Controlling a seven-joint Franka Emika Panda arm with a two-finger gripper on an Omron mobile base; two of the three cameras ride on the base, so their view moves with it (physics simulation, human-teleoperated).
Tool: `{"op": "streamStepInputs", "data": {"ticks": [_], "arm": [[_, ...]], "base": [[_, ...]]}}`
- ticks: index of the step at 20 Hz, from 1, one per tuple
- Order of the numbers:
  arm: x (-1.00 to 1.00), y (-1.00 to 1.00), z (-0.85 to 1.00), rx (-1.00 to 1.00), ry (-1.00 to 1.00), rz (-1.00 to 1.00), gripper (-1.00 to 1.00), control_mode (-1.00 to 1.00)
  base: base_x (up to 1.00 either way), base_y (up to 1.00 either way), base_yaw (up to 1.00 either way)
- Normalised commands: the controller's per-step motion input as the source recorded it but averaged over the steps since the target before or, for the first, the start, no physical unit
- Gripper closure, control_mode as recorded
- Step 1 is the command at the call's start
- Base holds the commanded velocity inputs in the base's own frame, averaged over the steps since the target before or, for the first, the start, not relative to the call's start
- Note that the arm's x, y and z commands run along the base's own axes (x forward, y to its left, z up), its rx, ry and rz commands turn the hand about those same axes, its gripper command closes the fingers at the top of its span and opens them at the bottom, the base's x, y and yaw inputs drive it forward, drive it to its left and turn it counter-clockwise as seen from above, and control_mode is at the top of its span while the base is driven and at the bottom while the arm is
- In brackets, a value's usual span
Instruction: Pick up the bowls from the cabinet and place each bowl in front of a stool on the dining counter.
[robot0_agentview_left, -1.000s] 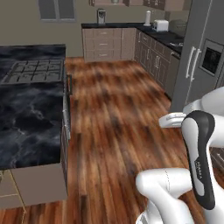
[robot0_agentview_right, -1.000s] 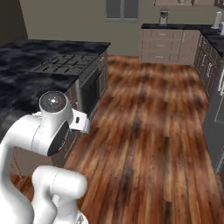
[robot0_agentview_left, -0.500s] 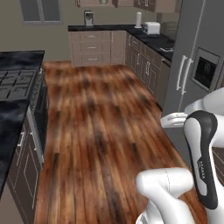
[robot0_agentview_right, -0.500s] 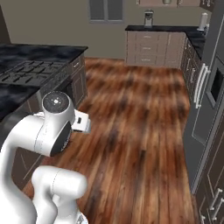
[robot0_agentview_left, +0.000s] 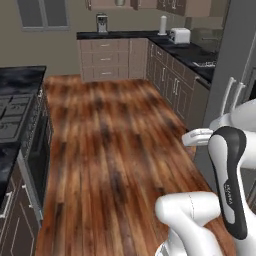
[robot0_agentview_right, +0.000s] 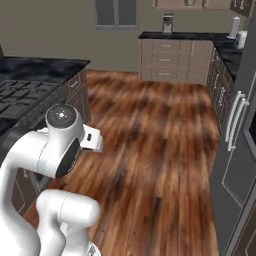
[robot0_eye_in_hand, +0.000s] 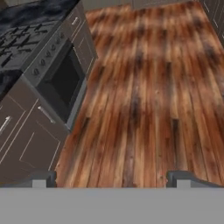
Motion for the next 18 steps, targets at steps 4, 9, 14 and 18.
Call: {"op": "streamStepInputs", "data": {"ticks": [4, 9, 14, 18], "arm": [[0.0, 0.0, 0.0, 0.0, 0.0, 0.0, -1.0, 1.0], [0.0, 0.0, 0.0, 0.0, 0.0, 0.0, -1.0, 1.0], [0.0, 0.0, 0.0, 0.0, 0.0, 0.0, -1.0, 1.0], [0.0, 0.0, 0.0, 0.0, 0.0, 0.0, -1.0, 1.0]], "base": [[1.0, -0.5, 0.0], [1.0, -0.52, 0.0], [1.0, -0.51, 0.0], [1.0, -0.37, 0.0]]}}
